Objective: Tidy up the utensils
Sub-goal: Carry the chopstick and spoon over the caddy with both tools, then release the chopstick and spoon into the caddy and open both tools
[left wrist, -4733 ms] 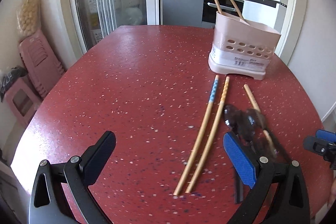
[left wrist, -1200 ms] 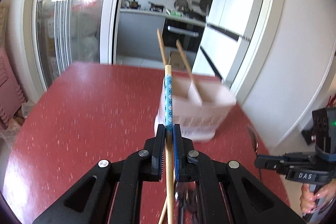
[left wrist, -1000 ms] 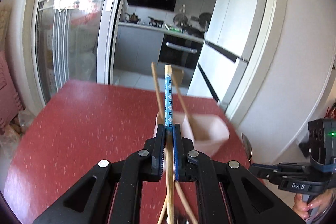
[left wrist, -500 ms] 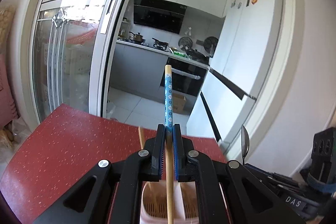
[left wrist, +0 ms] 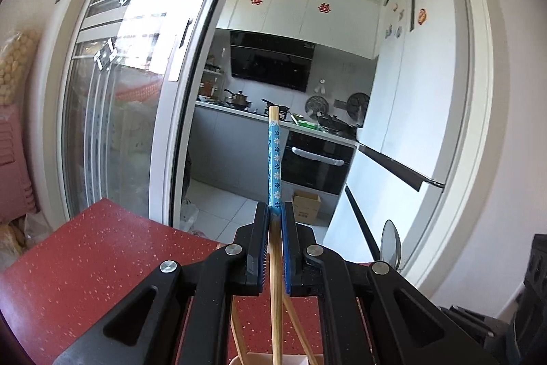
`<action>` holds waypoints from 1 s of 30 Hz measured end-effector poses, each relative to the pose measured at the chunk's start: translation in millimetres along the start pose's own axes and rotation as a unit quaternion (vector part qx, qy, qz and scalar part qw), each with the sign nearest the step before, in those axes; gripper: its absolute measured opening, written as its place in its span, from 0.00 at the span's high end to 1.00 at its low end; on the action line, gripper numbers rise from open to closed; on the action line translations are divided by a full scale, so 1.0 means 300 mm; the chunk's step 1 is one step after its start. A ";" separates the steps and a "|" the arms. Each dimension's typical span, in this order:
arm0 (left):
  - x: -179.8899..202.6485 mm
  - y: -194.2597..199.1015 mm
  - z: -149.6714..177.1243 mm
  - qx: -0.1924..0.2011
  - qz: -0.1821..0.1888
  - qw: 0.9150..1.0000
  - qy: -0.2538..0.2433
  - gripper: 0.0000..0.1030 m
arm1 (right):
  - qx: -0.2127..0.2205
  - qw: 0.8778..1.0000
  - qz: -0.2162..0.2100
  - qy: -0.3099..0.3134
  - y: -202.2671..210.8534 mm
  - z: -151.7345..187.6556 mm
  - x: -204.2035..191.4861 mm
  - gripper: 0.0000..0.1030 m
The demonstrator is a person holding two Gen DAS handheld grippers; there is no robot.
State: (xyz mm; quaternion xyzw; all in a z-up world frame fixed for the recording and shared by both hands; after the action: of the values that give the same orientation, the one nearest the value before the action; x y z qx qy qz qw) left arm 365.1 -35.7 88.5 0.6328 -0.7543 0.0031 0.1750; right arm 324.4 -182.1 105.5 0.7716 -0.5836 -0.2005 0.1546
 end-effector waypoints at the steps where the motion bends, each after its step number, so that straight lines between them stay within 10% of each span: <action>1: -0.007 -0.003 0.013 0.002 -0.005 1.000 0.002 0.65 | 0.001 1.000 0.004 0.008 -0.010 0.012 -0.004 0.88; 26: -0.014 0.079 0.229 -0.093 -0.039 0.990 -0.103 0.65 | -0.053 0.997 0.024 0.047 -0.047 0.216 -0.020 0.87; 30: -0.038 0.113 0.215 -0.102 -0.041 0.989 -0.094 0.65 | -0.061 0.998 0.018 0.029 -0.036 0.205 -0.013 0.66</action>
State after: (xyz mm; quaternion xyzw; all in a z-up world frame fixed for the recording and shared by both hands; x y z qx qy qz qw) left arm 317.5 -32.8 32.3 0.6395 -0.7371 -0.1409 0.1668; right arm 302.7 -175.8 47.3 0.7555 -0.5792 -0.2108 0.2220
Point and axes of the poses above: each gripper's, at about its wrist camera, not at the fingertips, and y roughly against the way its jaws point, x to its right, z to its underside, the point moved 7 cm from there along -y, roughly the way its jaws point, and after that the axes turned 1 degree about -x, right-handed, at the moved point
